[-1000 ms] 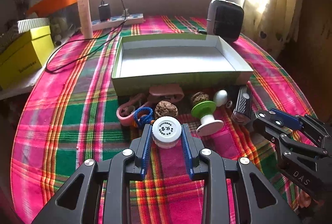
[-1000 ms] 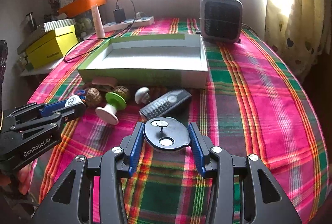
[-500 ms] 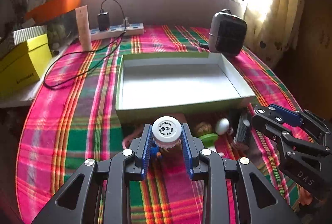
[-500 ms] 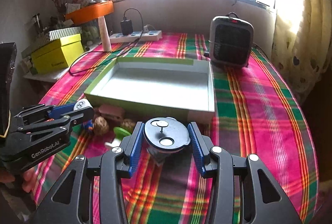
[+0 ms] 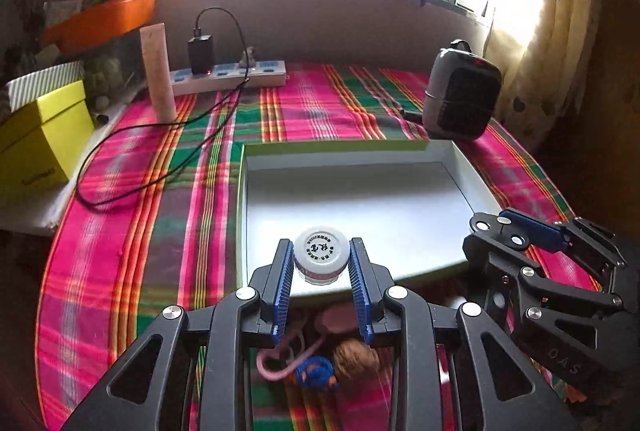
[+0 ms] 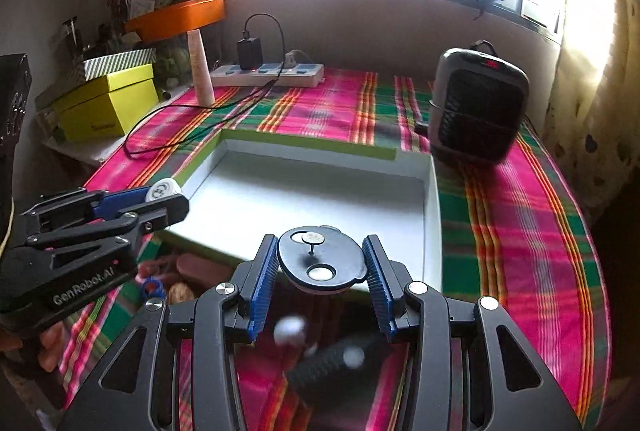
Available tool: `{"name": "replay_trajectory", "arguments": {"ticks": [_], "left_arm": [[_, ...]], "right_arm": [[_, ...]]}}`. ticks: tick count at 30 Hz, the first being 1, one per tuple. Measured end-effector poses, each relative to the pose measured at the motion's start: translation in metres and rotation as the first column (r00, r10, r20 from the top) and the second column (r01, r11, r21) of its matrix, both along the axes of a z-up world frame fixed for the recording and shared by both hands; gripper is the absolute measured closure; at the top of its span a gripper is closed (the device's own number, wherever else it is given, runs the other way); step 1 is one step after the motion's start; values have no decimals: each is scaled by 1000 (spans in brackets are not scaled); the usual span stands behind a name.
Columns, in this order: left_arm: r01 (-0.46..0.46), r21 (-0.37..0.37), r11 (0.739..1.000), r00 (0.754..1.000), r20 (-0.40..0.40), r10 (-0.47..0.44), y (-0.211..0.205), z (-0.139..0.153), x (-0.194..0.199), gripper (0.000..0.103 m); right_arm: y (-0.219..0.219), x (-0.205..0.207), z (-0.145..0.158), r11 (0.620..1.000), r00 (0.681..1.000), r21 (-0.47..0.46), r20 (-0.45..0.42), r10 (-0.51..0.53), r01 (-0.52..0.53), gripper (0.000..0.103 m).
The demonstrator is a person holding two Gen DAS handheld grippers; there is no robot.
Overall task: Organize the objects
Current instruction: 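Lift and carry both held objects over the white tray with both tools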
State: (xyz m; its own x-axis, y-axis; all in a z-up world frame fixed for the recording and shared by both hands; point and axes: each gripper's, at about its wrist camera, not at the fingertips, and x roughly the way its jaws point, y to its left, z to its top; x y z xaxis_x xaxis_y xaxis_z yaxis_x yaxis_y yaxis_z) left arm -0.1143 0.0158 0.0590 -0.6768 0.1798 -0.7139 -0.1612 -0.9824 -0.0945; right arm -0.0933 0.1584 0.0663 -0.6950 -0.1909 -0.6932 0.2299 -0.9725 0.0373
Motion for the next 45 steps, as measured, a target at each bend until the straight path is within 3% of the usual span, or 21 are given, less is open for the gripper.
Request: {"name": "replay_trajectory", "arguments": {"ticks": [10, 15, 22, 45], "left_arm": [[4, 5, 1000, 1000, 31, -5, -1, -7, -40, 77], [-10, -43, 999, 1000, 30, 11, -1, -13, -58, 77], [-1, -22, 1000, 997, 81, 3, -4, -24, -81, 77], [16, -61, 998, 994, 109, -10, 1, -40, -107, 77]], "right_arm": [[-3, -48, -7, 1000, 999, -4, 46, -5, 5, 59], [-8, -72, -14, 1000, 997, 11, 77, -8, 8, 59], [-10, -100, -26, 999, 993, 30, 118, -23, 20, 59], [-12, -129, -42, 999, 983, 48, 180, -31, 23, 59]]}}
